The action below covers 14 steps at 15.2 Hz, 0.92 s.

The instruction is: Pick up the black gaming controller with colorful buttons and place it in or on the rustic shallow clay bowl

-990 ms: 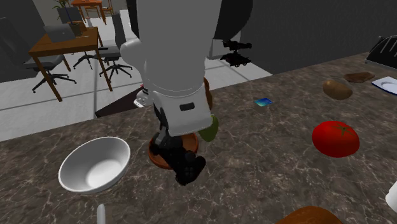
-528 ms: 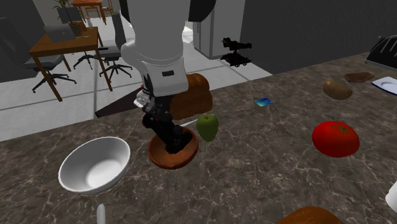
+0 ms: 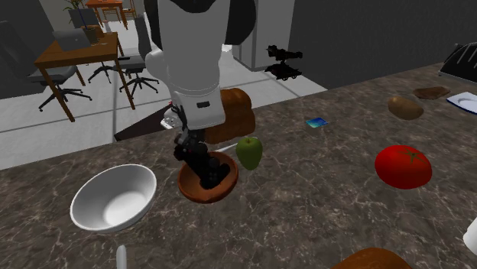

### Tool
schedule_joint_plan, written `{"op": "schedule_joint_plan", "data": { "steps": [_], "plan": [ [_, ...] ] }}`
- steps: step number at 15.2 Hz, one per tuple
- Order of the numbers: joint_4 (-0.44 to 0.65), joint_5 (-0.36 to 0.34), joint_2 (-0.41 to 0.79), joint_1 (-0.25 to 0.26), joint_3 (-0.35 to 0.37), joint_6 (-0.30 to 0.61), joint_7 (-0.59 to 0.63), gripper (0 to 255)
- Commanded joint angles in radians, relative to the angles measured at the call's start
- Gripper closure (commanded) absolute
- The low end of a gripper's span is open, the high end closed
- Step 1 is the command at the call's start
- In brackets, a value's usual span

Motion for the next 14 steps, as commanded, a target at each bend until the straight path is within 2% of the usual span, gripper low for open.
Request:
{"op": "schedule_joint_plan", "data": {
  "steps": [1,9,14],
  "plan": [
    [-0.017,0.003,0.009,-0.001,-0.001,0.026,-0.003,255],
    [-0.078,0.026,0.059,-0.005,-0.004,0.13,-0.019,255],
    [-0.079,0.026,0.059,-0.005,-0.004,0.131,-0.019,255]
  ]
}}
